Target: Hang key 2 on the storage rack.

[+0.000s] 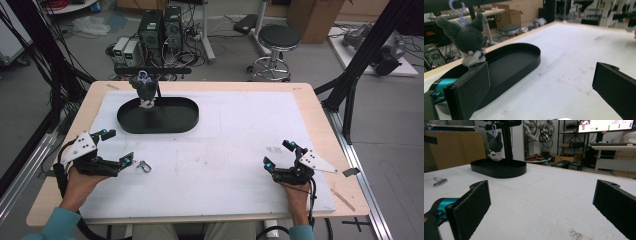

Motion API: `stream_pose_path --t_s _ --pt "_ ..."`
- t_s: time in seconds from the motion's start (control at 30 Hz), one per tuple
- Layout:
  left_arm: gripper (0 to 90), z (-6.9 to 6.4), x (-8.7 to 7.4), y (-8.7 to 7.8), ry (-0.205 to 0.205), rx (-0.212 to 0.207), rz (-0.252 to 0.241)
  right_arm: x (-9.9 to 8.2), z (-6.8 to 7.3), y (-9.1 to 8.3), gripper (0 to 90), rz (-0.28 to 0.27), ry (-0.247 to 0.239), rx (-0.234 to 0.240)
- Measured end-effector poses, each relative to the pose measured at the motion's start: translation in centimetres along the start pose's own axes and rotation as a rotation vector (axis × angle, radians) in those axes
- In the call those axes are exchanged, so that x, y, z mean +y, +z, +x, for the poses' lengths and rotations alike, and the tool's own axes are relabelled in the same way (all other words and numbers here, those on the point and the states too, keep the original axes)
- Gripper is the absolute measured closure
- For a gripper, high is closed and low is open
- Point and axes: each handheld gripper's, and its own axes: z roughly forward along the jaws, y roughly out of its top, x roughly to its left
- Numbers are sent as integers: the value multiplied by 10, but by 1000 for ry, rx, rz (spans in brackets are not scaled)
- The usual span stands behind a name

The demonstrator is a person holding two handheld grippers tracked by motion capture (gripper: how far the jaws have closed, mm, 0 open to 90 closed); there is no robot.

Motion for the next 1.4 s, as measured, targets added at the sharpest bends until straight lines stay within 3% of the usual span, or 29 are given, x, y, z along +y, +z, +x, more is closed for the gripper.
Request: stream_pose_path --t_s 0.13,0.37,0.47,0.63,0.73,0.93,1.07,1.13,1.4 --pt "17 -2 -1 2 23 -14 59 0 0 0 7 -2 0 -1" --pt "17 0 -2 7 24 -52 145 0 0 0 7 0 2 1" --pt "17 -1 -5 11 60 -51 200 0 1 0 7 0 -1 1" --pt "17 -4 -9 19 77 -62 305 0 0 0 7 -1 0 2" --pt "17 -5 -12 23 75 -61 342 0 0 0 7 -4 -2 0" --pt "31 -4 -16 28 61 -80 399 0 0 0 7 -3 0 -1" --pt "37 -5 -19 33 69 -100 443 0 0 0 7 -5 -1 -1" --pt "84 -5 -20 35 80 -110 460 0 0 0 7 -4 1 -1" --pt "119 -8 -23 41 87 -116 502 0 0 0 7 -3 4 -1"
